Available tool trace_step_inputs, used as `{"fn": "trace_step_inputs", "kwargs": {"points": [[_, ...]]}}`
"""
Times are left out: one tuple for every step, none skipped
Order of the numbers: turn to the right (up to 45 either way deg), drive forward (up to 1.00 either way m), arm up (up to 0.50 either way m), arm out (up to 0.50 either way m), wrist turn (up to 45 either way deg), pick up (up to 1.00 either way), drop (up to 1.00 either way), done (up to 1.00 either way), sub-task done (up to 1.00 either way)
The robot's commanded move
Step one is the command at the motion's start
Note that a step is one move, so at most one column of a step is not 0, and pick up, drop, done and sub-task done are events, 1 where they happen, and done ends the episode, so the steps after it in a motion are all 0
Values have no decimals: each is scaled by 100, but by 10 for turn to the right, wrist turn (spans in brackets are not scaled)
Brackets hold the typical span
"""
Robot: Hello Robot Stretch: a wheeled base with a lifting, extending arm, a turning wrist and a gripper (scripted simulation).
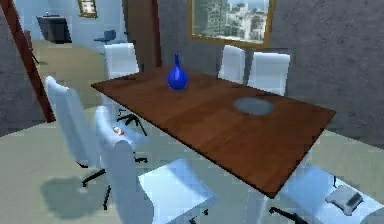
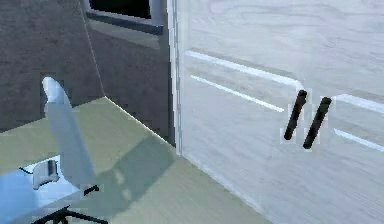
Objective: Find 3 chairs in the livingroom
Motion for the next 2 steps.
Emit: {"fn": "trace_step_inputs", "kwargs": {"points": [[-450, 0, 0, 0, 0, 0, 0, 0, 0], [-420, 0, 0, 0, 0, 0, 0, 0, 0]]}}
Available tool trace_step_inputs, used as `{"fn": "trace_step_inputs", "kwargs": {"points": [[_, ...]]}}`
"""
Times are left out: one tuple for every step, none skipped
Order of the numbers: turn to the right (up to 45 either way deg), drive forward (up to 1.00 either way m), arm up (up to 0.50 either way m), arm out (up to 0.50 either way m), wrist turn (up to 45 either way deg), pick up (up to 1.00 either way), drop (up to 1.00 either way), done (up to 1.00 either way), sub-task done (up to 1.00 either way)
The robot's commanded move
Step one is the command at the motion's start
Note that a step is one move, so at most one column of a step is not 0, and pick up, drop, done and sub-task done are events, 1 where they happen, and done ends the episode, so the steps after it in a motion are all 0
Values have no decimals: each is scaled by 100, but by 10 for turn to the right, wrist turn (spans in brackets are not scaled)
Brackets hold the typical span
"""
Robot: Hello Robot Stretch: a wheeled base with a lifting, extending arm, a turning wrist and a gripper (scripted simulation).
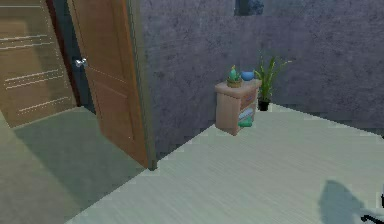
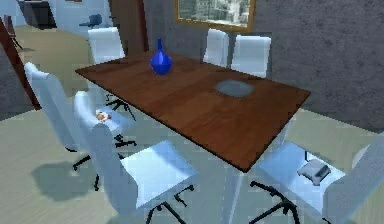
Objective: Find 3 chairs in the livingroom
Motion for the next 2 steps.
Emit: {"fn": "trace_step_inputs", "kwargs": {"points": [[0, 15, 0, 0, 0, 0, 0, 0, 0], [300, 0, 0, 0, 0, 0, 0, 0, 0]]}}
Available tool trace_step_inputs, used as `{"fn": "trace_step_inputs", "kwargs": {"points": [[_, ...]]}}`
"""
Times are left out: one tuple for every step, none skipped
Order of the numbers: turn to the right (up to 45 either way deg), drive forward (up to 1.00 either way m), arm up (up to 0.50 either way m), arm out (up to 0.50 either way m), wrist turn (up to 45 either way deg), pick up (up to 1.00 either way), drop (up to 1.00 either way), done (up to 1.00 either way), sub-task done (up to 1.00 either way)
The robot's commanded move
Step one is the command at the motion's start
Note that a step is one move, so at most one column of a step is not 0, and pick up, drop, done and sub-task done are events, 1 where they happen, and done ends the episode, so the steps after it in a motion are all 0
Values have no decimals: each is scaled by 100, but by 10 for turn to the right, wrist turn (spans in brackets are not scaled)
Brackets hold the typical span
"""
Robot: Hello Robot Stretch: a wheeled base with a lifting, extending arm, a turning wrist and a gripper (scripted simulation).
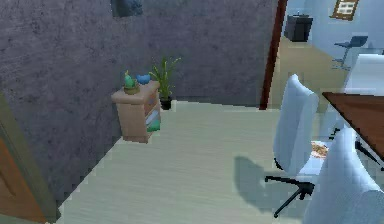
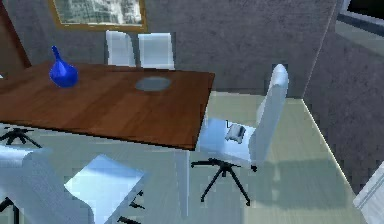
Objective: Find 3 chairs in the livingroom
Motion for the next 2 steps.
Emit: {"fn": "trace_step_inputs", "kwargs": {"points": [[0, 30, 0, 0, 0, 0, 0, 0, 0], [450, 0, 0, 0, 0, 0, 0, 0, 0]]}}
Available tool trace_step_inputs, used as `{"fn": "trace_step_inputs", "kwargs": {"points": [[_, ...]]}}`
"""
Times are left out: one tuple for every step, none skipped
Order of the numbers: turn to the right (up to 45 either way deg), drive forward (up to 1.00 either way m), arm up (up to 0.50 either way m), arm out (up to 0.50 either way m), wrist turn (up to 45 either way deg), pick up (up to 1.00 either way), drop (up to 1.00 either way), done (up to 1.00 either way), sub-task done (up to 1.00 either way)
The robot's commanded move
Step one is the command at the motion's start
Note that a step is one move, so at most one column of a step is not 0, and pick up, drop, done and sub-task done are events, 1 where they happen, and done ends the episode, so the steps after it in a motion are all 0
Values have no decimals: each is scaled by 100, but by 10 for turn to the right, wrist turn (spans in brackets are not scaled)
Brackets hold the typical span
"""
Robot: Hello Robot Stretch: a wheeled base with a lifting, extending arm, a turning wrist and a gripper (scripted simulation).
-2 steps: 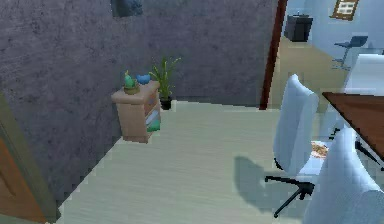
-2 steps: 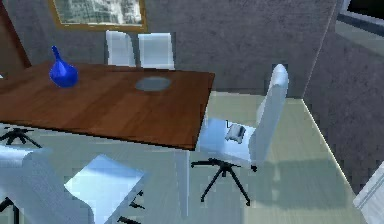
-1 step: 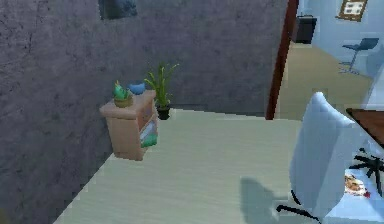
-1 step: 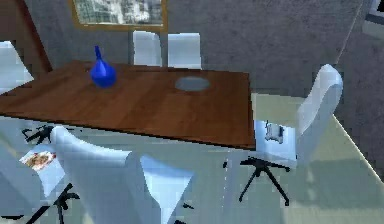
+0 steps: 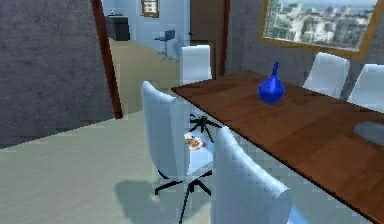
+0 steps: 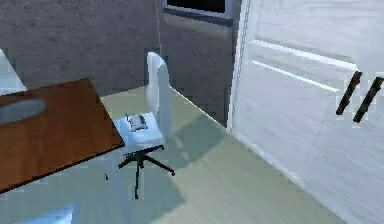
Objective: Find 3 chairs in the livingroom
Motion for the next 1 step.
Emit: {"fn": "trace_step_inputs", "kwargs": {"points": [[0, 0, 0, 0, 0, 0, 0, 100, 0]]}}
